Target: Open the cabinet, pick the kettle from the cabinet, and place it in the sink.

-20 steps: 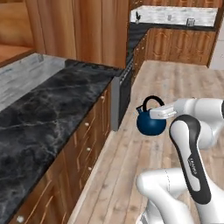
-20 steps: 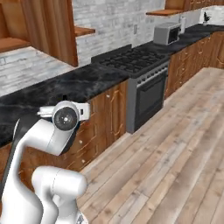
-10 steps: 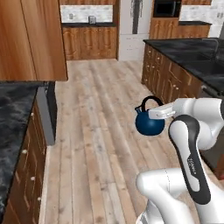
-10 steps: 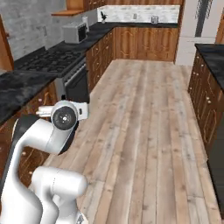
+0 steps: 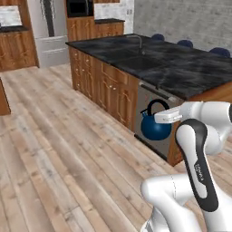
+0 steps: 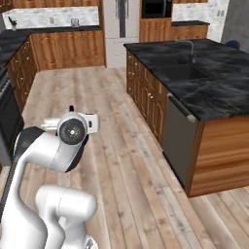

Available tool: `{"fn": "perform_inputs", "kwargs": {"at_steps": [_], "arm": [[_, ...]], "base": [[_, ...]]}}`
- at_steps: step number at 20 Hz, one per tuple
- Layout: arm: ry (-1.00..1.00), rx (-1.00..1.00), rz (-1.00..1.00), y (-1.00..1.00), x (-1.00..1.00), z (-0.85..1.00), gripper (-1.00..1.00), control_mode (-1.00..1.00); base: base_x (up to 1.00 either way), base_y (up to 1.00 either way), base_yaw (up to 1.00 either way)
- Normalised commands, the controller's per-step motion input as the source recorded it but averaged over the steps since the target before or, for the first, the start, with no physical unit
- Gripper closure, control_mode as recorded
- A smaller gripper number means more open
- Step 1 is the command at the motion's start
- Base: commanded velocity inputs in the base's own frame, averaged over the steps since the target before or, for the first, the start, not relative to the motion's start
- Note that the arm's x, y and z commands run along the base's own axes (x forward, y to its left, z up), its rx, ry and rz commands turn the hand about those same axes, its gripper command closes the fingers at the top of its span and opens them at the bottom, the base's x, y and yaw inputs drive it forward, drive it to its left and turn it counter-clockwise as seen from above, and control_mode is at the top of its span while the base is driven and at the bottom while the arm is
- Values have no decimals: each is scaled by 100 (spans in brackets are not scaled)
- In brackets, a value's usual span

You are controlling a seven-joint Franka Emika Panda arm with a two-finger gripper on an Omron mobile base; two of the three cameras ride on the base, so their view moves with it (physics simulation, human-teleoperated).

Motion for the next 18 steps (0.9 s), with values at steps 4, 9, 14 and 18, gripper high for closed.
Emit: {"fn": "perform_inputs", "kwargs": {"at_steps": [4, 9, 14, 18], "arm": [[0, 0, 0, 0, 0, 0, 100, 100], [0, 0, 0, 0, 0, 0, 100, 100], [0, 0, 0, 0, 0, 0, 100, 100], [0, 0, 0, 0, 0, 0, 100, 100]], "base": [[45, 24, -48], [55, 30, -41], [57, 32, -26], [57, 35, -14]]}}
